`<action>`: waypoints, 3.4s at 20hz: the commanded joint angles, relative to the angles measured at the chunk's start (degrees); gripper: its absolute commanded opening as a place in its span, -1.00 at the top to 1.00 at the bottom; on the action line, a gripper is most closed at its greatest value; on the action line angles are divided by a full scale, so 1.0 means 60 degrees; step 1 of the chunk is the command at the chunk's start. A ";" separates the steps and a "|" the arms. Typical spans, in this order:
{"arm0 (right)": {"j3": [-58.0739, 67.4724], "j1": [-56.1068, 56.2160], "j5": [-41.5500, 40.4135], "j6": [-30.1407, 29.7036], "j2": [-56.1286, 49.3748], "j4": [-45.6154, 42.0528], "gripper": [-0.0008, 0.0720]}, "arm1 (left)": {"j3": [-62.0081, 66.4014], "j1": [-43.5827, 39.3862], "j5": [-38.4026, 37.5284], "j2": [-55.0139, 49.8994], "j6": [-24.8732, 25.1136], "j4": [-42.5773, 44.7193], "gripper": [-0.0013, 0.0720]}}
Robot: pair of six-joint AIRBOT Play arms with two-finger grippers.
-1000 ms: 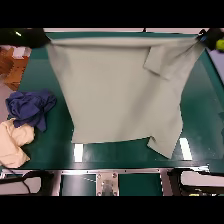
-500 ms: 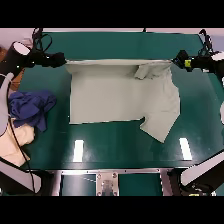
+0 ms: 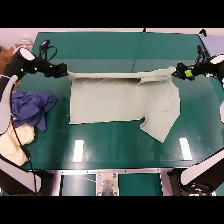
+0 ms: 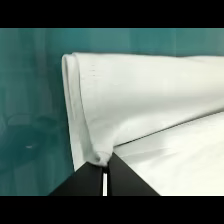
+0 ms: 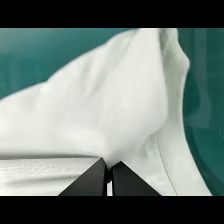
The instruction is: Fold the shirts.
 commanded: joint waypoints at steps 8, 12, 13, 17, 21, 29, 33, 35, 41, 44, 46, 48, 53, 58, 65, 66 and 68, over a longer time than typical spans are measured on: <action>-0.0630 -0.0018 0.0153 0.0044 -0.0036 -0.0718 0.94 | -0.1330 -0.0204 0.0991 -0.0036 -0.0310 0.0044 0.91; -0.0725 -0.0018 0.0087 0.0044 -0.0036 -0.0714 0.93 | -0.1628 -0.0204 0.0284 -0.0058 -0.0313 -0.0594 0.91; -0.0725 -0.0018 0.0091 0.0040 -0.0036 -0.0714 0.93 | -0.1668 -0.0204 0.0069 -0.0062 -0.0379 -0.0576 0.91; -0.0739 0.0047 0.0087 0.0044 -0.0036 -0.0718 0.93 | -0.1949 -0.0204 0.0186 -0.0066 -0.0976 -0.0484 0.91; -0.0739 0.0080 0.0087 0.0047 -0.0040 -0.0714 0.93 | -0.2058 -0.0204 0.0404 -0.0066 -0.1067 -0.0652 0.91; 0.0007 -0.0007 0.1111 0.0310 0.0127 -0.0641 0.14 | -0.1643 -0.0051 -0.0441 0.0273 -0.1056 -0.1468 -0.35; -0.0087 -0.0674 0.1716 0.0630 0.1013 -0.0637 0.18 | -0.1162 0.0528 -0.2222 0.0874 -0.1064 -0.1428 -0.35; -0.0790 -0.1126 0.1993 0.0623 0.1756 -0.0612 0.19 | -0.1348 0.0889 -0.3071 0.1359 -0.1067 -0.1322 -0.35; -0.6298 -0.2710 0.0984 0.0696 0.5406 -0.0044 0.20 | -0.6419 0.1195 -0.1869 0.5038 -0.1483 -0.0816 -0.35; -0.8863 -0.3082 0.0237 0.0441 0.6623 0.0812 0.20 | -0.8998 0.1195 -0.1035 0.6714 -0.1632 -0.1781 -0.35; -0.9996 -0.3071 -0.0226 0.0328 0.6965 0.1137 0.20 | -1.0236 0.1184 -0.0612 0.7388 -0.2065 -0.2007 -0.36; -1.0706 -0.3056 -0.0590 -0.0029 0.7009 0.1891 0.20 | -1.1271 0.1184 0.0113 0.7664 -0.2098 -0.2721 -0.35; -1.1391 -0.3045 -0.0652 -0.0248 0.7009 0.2237 0.20 | -1.2448 -0.0834 0.3410 0.7635 -0.2251 -0.4211 -0.35; -1.1395 -0.3038 -0.0648 -0.0251 0.7009 0.2412 0.20 | -1.2448 -0.1406 0.5428 0.7242 -0.2954 -0.4269 -0.35; -1.1398 -0.3042 -0.0302 -0.0240 0.7009 0.2401 -0.08 | -1.1876 -0.1406 0.4983 0.6699 -0.2135 -0.4925 0.91; -1.1442 -0.3042 -0.0135 -0.0211 0.7009 0.2393 -0.07 | -1.1843 -0.1406 0.4940 0.6699 -0.2124 -0.4929 0.91; -1.1854 -0.3042 -0.0058 -0.0200 0.7009 0.2393 -0.05 | -1.1846 -0.1406 0.4881 0.6699 -0.1909 -0.4991 0.91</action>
